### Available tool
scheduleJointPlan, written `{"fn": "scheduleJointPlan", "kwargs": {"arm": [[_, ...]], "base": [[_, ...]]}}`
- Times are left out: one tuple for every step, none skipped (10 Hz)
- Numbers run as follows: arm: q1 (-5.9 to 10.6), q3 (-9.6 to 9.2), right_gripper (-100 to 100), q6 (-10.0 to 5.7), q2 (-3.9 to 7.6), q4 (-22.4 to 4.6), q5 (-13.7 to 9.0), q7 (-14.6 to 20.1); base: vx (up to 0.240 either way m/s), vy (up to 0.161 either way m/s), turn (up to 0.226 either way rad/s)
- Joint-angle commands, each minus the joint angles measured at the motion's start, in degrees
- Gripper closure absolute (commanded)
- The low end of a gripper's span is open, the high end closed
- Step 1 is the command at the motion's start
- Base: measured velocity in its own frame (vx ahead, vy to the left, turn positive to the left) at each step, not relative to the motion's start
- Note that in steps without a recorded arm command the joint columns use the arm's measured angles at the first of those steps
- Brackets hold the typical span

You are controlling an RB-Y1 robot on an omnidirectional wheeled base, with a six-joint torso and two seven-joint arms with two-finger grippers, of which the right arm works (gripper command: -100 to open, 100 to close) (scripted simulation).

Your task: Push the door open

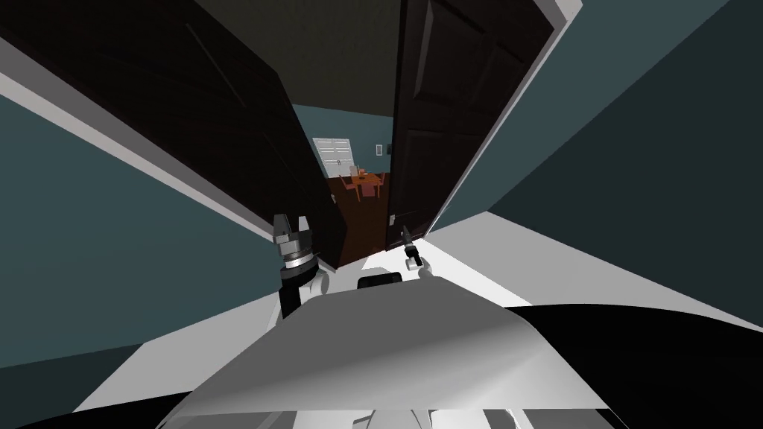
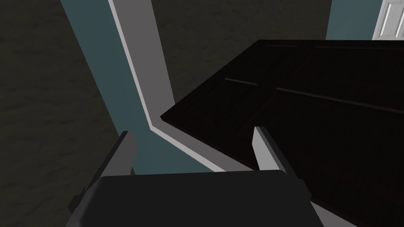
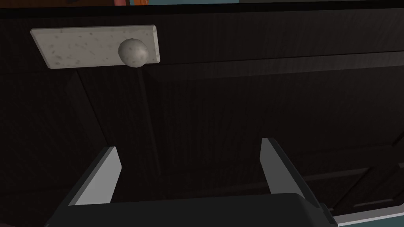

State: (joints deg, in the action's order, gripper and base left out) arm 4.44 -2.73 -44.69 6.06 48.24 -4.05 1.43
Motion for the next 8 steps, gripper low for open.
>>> {"fn": "scheduleJointPlan", "kwargs": {"arm": [[0.88,-0.17,-100,-0.08,-0.13,-2.09,-0.07,0.24],[1.54,-0.26,-100,-0.31,-0.13,-3.57,-0.14,0.43],[2.21,-0.35,-100,-0.54,-0.13,-5.06,-0.20,0.63],[2.84,-0.43,-100,-0.76,-0.14,-6.46,-0.26,0.81],[3.89,-0.57,-100,-1.13,-0.16,-8.83,-0.36,1.13],[4.42,-0.63,-100,-1.31,-0.18,-10.01,-0.41,1.28],[4.92,-0.70,-100,-1.48,-0.19,-11.12,-0.46,1.43],[5.65,-0.79,-100,-1.74,-0.22,-12.76,-0.53,1.65]], "base": [[0.006,-0.109,0.194],[0.014,-0.101,0.161],[0.011,-0.102,0.161],[0.012,-0.099,0.168],[0.014,-0.118,0.231],[0.024,-0.118,0.182],[0.025,-0.092,0.141],[0.013,-0.095,0.149]]}}
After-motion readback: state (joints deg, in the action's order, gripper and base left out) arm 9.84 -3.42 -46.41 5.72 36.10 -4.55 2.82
